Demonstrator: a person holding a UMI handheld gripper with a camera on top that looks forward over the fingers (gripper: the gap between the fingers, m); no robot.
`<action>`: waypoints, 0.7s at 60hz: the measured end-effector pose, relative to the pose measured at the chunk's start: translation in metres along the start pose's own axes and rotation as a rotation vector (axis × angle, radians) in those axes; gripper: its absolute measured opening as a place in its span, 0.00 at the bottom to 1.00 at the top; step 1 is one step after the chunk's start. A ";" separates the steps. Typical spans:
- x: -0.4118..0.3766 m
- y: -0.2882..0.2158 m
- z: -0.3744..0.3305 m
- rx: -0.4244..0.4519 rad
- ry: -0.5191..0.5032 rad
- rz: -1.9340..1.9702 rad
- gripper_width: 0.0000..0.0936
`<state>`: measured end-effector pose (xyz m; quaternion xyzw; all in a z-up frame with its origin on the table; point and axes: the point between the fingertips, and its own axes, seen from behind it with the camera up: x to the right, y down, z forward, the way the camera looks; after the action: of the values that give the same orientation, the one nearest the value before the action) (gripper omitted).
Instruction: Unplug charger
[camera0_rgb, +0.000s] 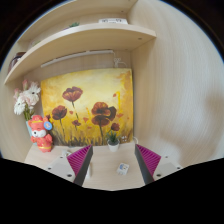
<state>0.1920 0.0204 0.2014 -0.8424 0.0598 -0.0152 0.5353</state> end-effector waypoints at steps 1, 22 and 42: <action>-0.005 -0.004 -0.007 0.009 -0.005 -0.003 0.91; -0.125 0.023 -0.121 0.022 -0.104 -0.060 0.91; -0.195 0.070 -0.167 -0.033 -0.190 -0.103 0.93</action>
<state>-0.0226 -0.1362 0.2166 -0.8508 -0.0344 0.0381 0.5230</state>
